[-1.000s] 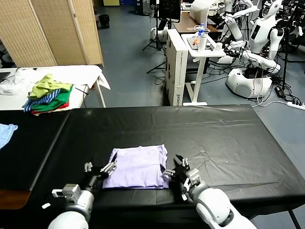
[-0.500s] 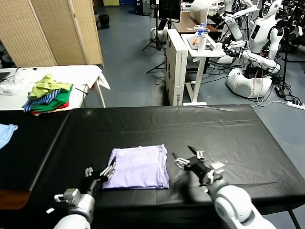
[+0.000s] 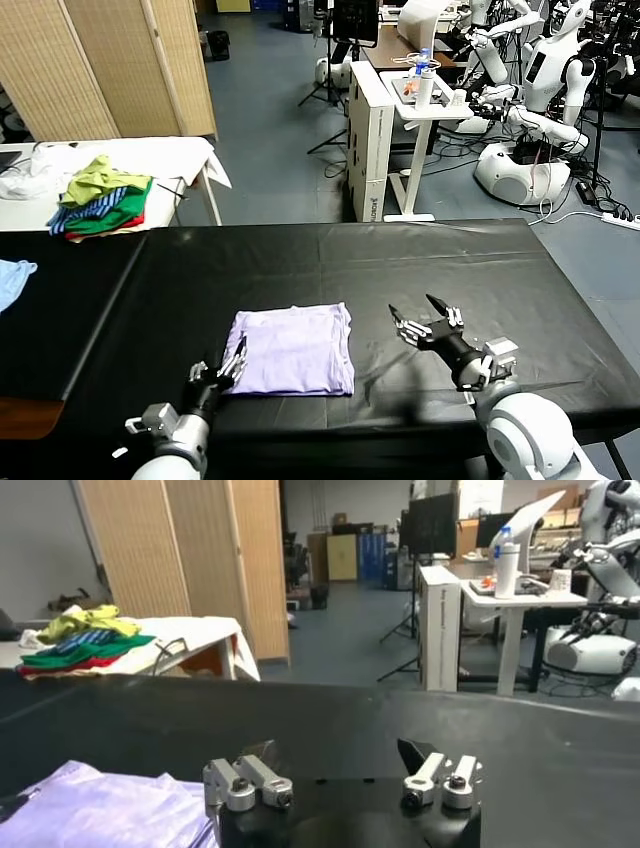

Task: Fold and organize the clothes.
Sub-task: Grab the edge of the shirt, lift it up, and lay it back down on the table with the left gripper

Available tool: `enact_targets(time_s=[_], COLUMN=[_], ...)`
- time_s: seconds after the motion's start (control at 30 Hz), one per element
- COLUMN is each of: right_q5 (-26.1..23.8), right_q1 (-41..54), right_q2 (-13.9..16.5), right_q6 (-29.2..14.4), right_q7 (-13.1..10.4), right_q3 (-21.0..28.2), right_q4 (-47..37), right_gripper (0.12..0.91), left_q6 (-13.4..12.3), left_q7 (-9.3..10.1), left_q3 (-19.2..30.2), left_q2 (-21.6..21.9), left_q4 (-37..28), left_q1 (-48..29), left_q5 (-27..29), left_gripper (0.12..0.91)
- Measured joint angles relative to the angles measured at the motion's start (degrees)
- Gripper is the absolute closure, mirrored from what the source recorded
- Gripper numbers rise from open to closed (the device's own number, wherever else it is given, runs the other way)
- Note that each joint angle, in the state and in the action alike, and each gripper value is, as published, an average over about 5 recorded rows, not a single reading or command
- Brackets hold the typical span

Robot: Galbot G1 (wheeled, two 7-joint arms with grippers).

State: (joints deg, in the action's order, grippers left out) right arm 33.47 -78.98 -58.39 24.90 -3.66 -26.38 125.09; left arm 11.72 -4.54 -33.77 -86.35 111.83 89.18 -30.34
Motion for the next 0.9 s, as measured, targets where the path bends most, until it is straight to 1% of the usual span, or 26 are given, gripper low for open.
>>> enact_targets(time_s=[0.1, 0.17, 0.2, 0.33, 0.37, 0.43, 0.57, 0.7, 0.8, 0.9], right_q5=[-0.1, -0.23, -0.29, -0.5, -0.54, -0.67, -0.93, -1.14, -1.43, -1.78], right_q1=[0.04, 0.08, 0.09, 0.0, -0.05, -0.13, -0.26, -0.35, -0.33, -0.22], right_q2=[-0.19, -0.37, -0.46, -0.66, -0.67, -0.68, -0.67, -0.66, -0.67, -0.82], right_q6=[-0.02, -0.05, -0.06, -0.13, -0.14, -0.18, -0.25, -0.3, -0.33, -0.36], right_q7=[0.0, 0.0, 0.0, 0.0, 0.0, -0.01, -0.07, -0.14, -0.17, -0.19], right_q3=[0.05, 0.1, 0.13, 0.2, 0.18, 0.09, -0.38, -0.71, -0.78, -0.63], right_q4=[-0.12, -0.27, -0.34, -0.47, -0.47, -0.51, -0.88, -1.5, -2.05, -2.59], right_gripper=[0.118, 0.118, 0.118, 0.118, 0.118, 0.118, 0.118, 0.118, 0.118, 0.118], left_q6=[0.23, 0.46, 0.57, 0.79, 0.74, 0.55, 0.29, 0.38, 0.66, 0.88], left_q7=[0.03, 0.06, 0.08, 0.16, 0.18, 0.23, 0.36, 0.33, 0.36, 0.43], left_q3=[-0.08, -0.16, -0.2, -0.3, -0.31, -0.31, -0.47, -1.46, -2.78, -4.86], left_q2=[-0.1, -0.12, -0.13, -0.11, -0.09, 0.04, 0.86, 2.86, 5.67, 9.61], left_q4=[-0.03, -0.02, -0.02, -0.14, -0.17, -0.09, 0.84, 2.42, 3.72, 4.88], left_q1=[0.01, 0.01, 0.0, -0.15, -0.2, -0.24, -0.05, 0.36, 0.9, 1.63], left_q5=[-1.44, -2.42, -2.89, -3.65, -3.41, -2.21, 1.97, 5.36, 5.48, 4.16], left_gripper=[0.453, 0.507, 0.547, 0.777, 0.82, 0.857, 0.853, 0.855, 0.855, 0.855])
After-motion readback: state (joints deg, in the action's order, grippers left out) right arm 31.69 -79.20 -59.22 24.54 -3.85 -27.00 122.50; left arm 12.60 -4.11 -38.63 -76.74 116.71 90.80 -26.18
